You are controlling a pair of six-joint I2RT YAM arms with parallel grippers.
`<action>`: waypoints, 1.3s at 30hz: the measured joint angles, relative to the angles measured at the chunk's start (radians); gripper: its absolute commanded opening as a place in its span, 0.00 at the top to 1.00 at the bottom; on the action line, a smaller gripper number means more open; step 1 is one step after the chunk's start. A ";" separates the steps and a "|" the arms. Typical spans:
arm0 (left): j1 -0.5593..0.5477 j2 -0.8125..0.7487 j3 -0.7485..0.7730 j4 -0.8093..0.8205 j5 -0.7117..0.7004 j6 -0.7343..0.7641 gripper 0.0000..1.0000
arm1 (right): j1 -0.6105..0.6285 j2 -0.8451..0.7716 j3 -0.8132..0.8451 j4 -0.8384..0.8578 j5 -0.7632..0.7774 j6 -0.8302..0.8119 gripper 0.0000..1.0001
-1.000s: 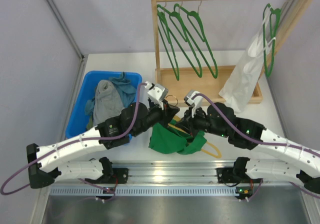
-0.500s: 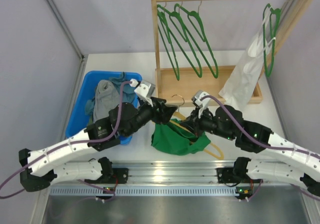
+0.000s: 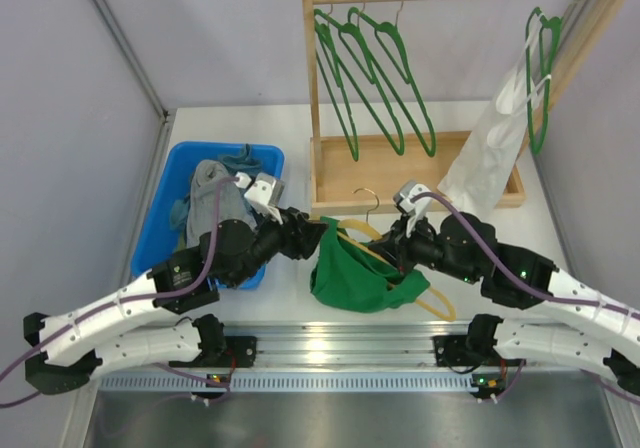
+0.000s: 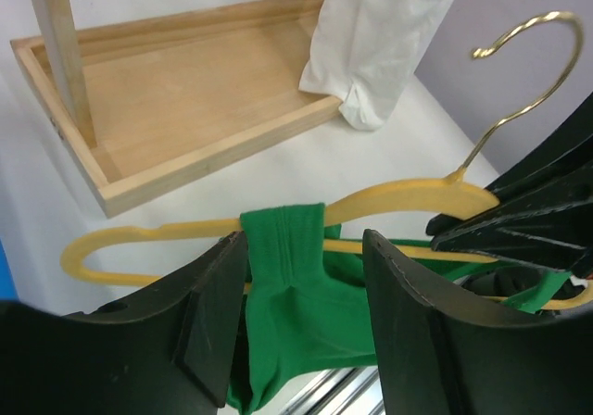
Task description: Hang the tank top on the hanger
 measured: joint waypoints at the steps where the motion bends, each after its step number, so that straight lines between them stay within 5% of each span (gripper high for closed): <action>1: 0.000 0.002 -0.010 -0.004 0.005 -0.003 0.41 | 0.000 -0.001 0.002 -0.003 0.000 0.000 1.00; 28: 0.057 0.037 -0.132 0.085 0.148 0.019 0.38 | 0.000 -0.049 0.034 -0.045 -0.005 0.001 1.00; 35: 0.090 0.037 -0.160 0.137 0.212 0.023 0.57 | 0.000 -0.058 0.034 -0.050 -0.005 0.002 1.00; 39: 0.098 0.036 -0.163 0.153 0.233 0.027 0.84 | 0.000 -0.063 0.034 -0.051 -0.005 0.002 1.00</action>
